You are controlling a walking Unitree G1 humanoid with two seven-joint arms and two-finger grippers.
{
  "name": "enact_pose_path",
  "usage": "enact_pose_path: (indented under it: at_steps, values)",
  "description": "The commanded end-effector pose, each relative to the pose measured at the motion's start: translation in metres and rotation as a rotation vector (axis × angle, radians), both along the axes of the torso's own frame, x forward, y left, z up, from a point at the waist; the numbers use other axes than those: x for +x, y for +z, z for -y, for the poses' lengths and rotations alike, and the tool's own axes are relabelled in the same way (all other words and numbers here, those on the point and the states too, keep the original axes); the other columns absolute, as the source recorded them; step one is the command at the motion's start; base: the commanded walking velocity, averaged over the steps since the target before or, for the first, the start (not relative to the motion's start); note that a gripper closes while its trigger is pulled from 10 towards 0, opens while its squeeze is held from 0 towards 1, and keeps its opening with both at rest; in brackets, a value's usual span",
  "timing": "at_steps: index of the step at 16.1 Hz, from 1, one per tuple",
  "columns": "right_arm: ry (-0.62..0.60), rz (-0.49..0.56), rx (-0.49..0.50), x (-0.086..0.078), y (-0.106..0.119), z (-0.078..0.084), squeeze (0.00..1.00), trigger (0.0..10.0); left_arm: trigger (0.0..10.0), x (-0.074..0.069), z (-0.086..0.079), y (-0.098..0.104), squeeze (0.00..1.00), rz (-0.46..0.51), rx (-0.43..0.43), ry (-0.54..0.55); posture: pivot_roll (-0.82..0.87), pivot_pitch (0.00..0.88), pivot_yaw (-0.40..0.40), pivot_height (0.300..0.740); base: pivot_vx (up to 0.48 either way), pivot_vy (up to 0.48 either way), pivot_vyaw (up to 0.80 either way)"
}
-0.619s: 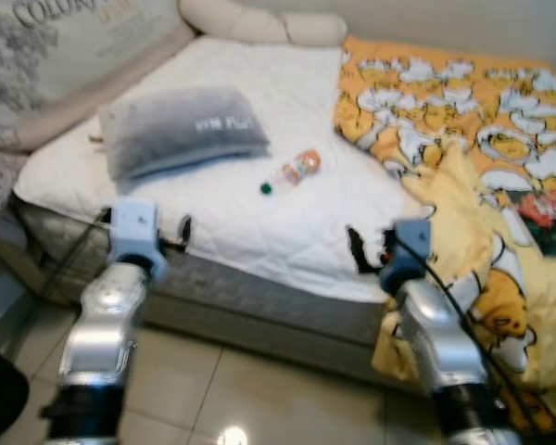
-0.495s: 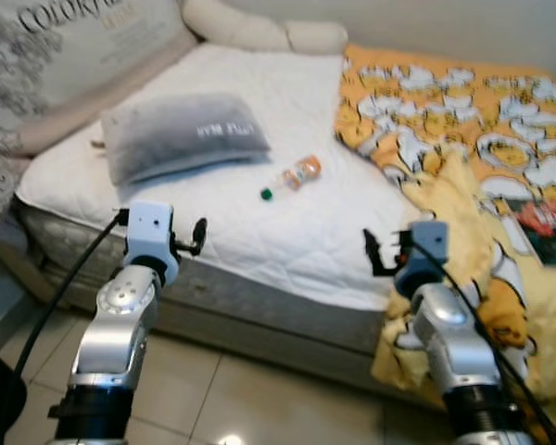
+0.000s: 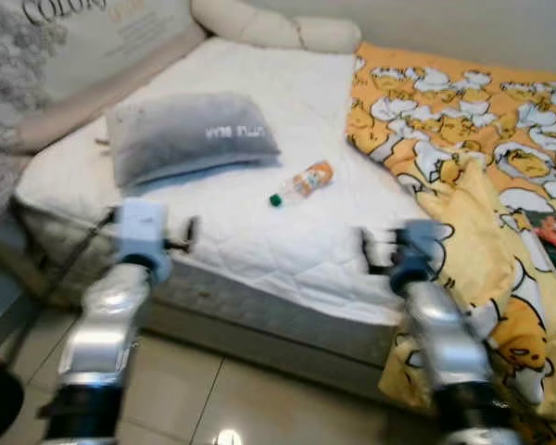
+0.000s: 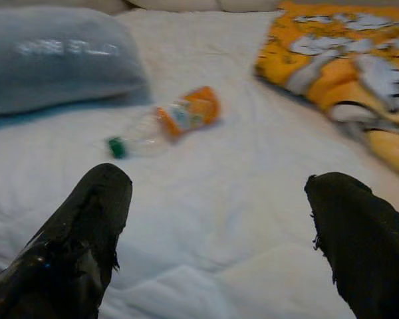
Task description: Clean up the room
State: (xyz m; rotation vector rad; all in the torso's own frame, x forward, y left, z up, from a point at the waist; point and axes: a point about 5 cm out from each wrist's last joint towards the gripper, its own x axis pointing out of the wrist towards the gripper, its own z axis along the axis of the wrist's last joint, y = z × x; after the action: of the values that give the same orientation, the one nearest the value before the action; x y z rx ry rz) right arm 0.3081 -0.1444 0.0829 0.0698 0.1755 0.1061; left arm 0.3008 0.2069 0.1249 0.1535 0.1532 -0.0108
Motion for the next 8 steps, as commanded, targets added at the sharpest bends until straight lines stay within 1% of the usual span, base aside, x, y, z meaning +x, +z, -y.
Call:
enact_pose_path:
  at_steps: [1,8]
  values:
    - [-0.034,0.003,-0.023,0.0002,0.0014,0.0132,0.0,10.0,10.0,0.0018,0.0085,0.0015,0.0,0.009,-0.003,-0.027,0.1,0.0,-0.006,0.74,0.296,0.0,0.0]
    - [-0.027,-0.005,-0.037,-0.001,-0.0008,0.0123,0.0,10.0,10.0,0.0012,0.0094,0.0007,0.0,0.006,-0.005,-0.029,0.1,0.0,-0.006,0.74,0.297,0.0,0.0]
